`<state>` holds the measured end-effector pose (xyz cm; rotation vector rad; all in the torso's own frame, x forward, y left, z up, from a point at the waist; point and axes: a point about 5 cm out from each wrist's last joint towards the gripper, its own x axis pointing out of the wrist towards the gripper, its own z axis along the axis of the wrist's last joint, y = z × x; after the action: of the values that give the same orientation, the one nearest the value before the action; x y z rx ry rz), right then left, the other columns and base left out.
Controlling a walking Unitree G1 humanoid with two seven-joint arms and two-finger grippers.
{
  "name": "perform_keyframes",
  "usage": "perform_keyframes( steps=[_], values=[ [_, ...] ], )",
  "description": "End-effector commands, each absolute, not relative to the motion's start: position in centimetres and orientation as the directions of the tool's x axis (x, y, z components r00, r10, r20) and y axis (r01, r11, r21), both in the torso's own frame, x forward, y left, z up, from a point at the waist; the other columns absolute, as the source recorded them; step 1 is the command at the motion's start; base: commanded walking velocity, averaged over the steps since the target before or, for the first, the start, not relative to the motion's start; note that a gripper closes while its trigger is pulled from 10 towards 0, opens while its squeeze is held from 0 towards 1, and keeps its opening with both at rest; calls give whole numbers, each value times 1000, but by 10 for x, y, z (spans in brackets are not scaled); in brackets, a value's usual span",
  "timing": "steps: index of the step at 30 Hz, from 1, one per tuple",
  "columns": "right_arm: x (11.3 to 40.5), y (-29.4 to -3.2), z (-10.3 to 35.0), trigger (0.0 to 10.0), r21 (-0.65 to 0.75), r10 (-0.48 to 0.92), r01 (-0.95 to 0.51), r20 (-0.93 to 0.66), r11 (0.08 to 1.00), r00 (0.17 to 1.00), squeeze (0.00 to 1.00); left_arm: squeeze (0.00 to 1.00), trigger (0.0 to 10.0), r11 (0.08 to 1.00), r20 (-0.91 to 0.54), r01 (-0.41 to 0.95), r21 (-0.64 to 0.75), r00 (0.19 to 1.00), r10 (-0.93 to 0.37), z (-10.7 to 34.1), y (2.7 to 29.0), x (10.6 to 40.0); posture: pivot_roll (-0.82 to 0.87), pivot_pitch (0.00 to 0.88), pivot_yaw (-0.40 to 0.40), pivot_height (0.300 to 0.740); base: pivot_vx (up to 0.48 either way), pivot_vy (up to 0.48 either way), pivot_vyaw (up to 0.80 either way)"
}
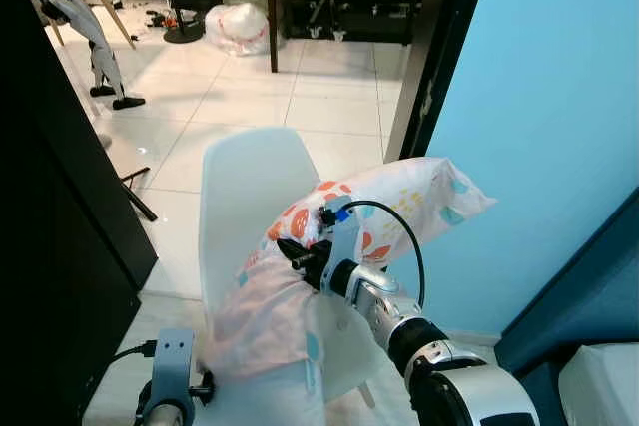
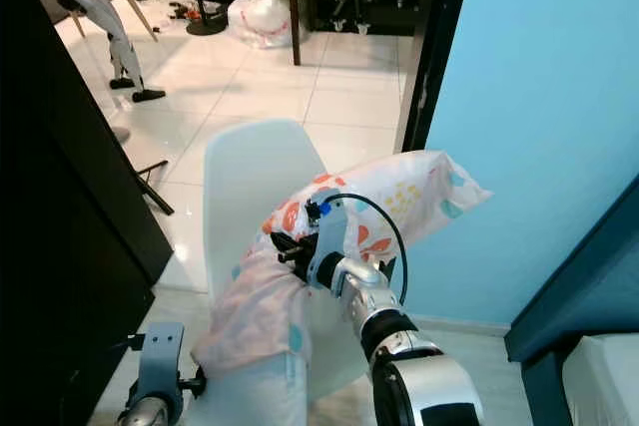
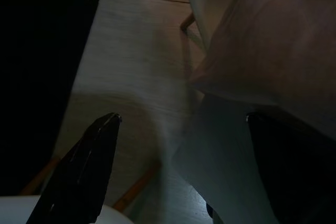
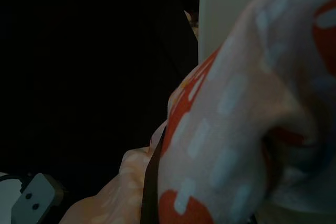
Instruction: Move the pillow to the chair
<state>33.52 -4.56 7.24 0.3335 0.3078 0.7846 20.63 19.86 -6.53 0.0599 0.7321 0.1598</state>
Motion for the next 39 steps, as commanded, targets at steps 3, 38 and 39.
perform_keyframes(
  steps=[3,38,39],
  values=[
    [346,-40,96,10000,382,730,-665,-39,641,682,0,0,10000,982,-664,-123,143,724,187,-66,205,203,-54,47,-20,740,181,0,0],
    [351,-41,105,10000,372,724,-669,-10,643,690,0,0,10000,980,-680,-38,195,715,163,-70,195,199,-56,61,-8,740,225,-38,0],
    [350,-41,104,10000,367,724,-671,-13,645,689,0,0,10000,980,-681,-42,195,713,166,-71,194,199,-57,61,-11,740,0,-472,0]
  ],
)
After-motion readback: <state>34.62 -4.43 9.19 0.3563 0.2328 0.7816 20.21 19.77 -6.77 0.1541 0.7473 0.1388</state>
